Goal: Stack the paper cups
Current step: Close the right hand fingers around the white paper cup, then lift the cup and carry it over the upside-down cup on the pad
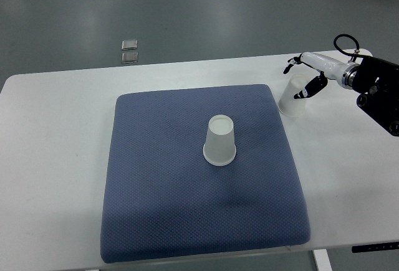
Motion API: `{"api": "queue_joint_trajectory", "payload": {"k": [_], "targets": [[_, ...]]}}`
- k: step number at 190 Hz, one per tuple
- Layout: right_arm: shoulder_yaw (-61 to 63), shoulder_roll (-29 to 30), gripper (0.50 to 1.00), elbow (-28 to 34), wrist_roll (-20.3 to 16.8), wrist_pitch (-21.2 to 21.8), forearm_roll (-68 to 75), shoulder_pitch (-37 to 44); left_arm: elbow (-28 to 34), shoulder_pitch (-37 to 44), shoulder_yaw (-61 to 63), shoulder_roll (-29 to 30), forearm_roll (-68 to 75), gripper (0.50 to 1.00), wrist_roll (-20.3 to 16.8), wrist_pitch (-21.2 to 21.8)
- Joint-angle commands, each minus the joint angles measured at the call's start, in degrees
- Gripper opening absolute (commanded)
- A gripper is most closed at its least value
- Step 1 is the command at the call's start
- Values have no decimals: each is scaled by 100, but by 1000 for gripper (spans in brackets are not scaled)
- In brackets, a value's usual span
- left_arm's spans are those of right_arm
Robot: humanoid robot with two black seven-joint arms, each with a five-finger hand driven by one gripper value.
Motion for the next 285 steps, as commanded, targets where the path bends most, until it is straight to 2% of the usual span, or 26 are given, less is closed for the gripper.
{"api": "queue_joint_trajectory", "payload": {"k": [1,68,101,165,186,210,227,229,240,246,285], "targets": [[-217,35,921,-118,34,-216,-40,80,0,0,-1,0,0,1000,0,0],[-648,202,921,-539,52,-498,-48,160,0,0,-1,0,0,1000,0,0],[-964,255,919,-698,113,-770,-66,186,0,0,-1,0,0,1000,0,0],[-982,272,899,-706,131,-788,-66,177,0,0,-1,0,0,1000,0,0],[-1000,281,854,-706,131,-788,-66,177,0,0,-1,0,0,1000,0,0],[-1070,272,752,-706,131,-788,-66,177,0,0,-1,0,0,1000,0,0],[-1079,272,625,-706,131,-788,-66,168,0,0,-1,0,0,1000,0,0],[-1079,272,625,-706,131,-788,-66,168,0,0,-1,0,0,1000,0,0],[-1079,255,537,-706,131,-788,-66,177,0,0,-1,0,0,1000,0,0],[-1079,246,507,-706,131,-788,-66,177,0,0,-1,0,0,1000,0,0],[-1026,123,500,-663,148,-805,31,423,0,0,8,0,0,1000,0,0]]}}
